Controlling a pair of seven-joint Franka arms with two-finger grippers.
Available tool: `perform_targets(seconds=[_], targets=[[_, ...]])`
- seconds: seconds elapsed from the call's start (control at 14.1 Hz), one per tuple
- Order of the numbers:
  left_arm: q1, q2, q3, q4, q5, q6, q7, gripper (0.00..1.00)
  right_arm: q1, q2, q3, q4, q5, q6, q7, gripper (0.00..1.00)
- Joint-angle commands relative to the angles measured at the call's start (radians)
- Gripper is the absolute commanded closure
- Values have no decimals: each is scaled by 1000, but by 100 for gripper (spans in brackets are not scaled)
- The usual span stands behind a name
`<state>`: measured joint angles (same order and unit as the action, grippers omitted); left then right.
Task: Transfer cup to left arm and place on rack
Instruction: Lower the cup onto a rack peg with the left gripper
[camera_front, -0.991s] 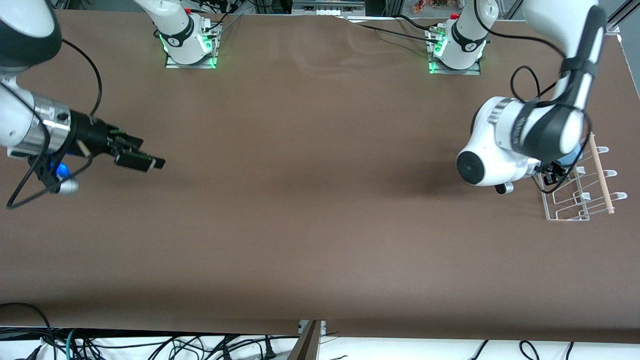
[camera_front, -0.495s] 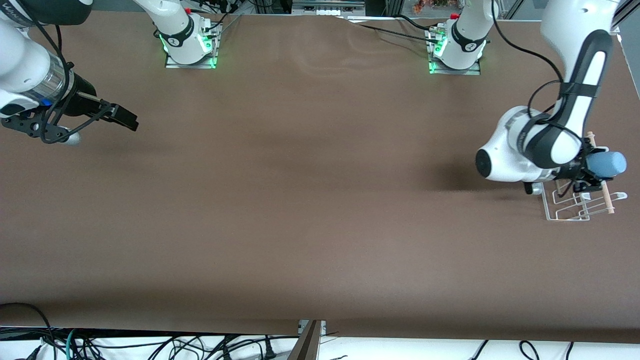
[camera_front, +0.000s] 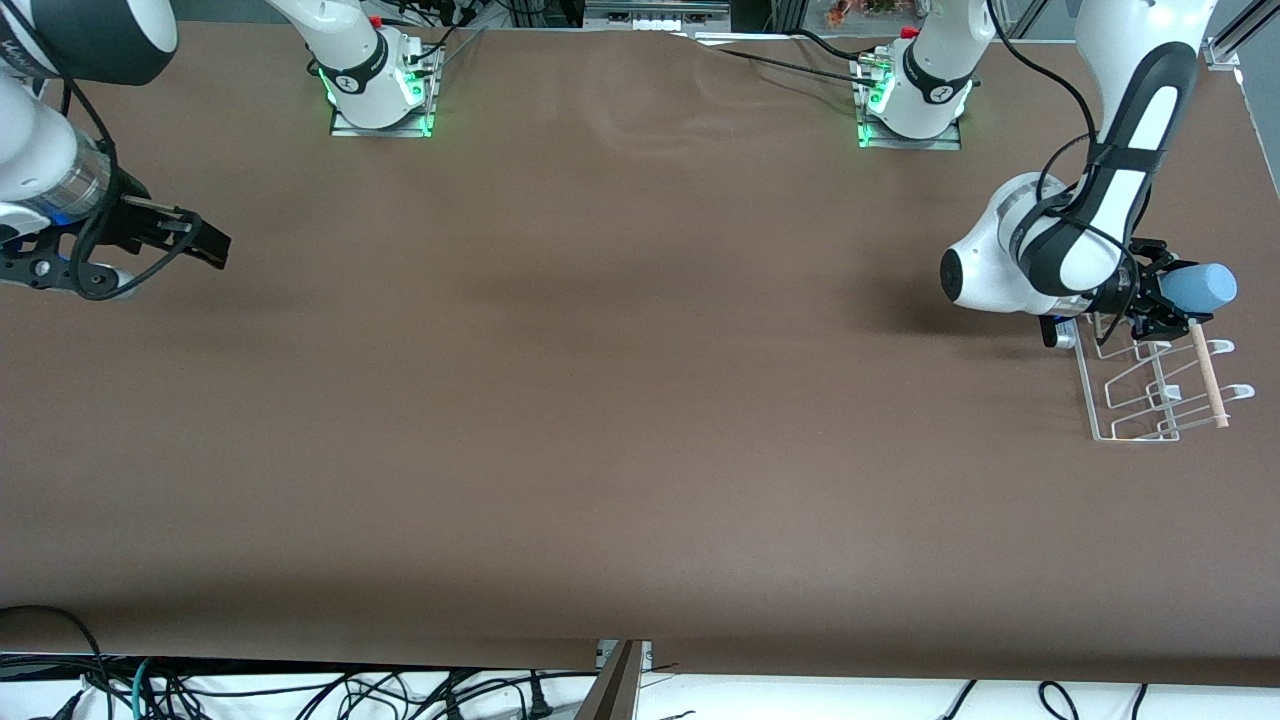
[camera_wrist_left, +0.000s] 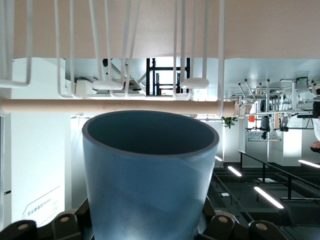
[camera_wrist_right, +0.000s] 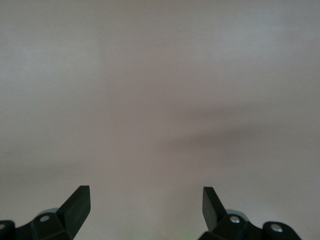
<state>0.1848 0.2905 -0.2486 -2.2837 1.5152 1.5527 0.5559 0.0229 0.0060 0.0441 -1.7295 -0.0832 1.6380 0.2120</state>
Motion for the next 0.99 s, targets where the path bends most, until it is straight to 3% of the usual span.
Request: perform_targets(seconds=[0.0, 0.5, 0.57, 0.64, 0.92], targets=[[37, -36, -6, -42, 33, 24, -22, 85, 51, 2, -27, 27, 54, -9, -7, 1], [77, -13, -4, -68, 36, 89, -103, 83, 77, 2, -23, 27, 54, -12, -3, 1], [77, -11, -4, -68, 36, 89, -102, 68, 77, 2, -24, 27, 54, -10, -6, 1], [73, -10, -6, -68, 36, 87, -94, 1, 74, 2, -24, 27, 54, -10, -8, 1], [73, -14, -8, -60, 36, 87, -94, 0, 65, 5, -27, 33, 54, -12, -19, 1]])
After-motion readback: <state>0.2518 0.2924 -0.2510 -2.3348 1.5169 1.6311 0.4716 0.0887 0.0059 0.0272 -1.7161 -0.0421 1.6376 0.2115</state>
